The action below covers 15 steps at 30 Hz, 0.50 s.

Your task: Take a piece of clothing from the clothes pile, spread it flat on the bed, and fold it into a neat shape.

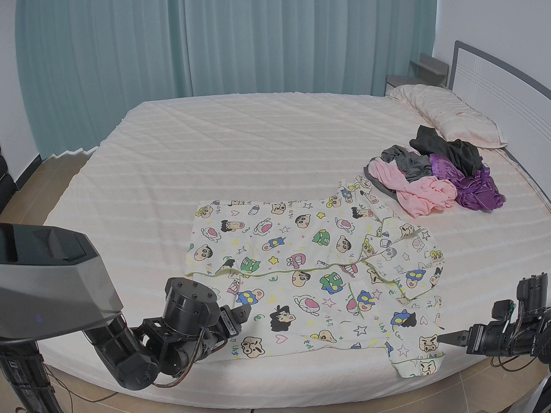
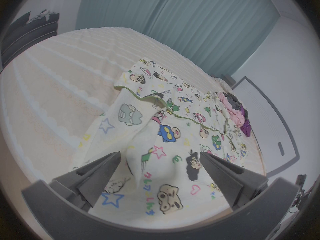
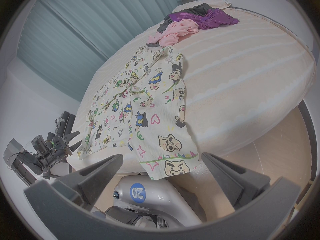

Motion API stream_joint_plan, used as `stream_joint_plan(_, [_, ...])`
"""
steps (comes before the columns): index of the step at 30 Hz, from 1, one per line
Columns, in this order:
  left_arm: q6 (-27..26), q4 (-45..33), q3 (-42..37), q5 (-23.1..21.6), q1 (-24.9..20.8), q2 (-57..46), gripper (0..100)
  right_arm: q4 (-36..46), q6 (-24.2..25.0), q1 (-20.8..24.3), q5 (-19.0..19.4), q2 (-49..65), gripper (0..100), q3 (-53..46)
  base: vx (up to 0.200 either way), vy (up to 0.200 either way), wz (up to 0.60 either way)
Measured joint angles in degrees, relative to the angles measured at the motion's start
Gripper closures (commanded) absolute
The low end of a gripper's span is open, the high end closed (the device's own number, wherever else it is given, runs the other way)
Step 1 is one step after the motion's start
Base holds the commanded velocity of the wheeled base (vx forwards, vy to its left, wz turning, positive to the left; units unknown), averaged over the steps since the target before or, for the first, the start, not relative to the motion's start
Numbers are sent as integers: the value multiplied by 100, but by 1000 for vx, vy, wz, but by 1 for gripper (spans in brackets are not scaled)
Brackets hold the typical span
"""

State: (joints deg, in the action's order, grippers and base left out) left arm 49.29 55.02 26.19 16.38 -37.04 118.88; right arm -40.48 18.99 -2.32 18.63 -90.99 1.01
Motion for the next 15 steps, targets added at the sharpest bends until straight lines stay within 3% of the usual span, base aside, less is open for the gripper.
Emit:
stream_joint_plan(6, [9,5,132,189,82,250,0,-2,-2,4,4,0,0,0,0,0,0])
stream_joint_plan(7, [9,5,149,193,88,273,100,0,0,4,6,0,0,0,0,0,0])
stream_joint_plan(15, [-27,11,247,523,51,324,100,0,-2,4,6,1,0,0,0,0,0])
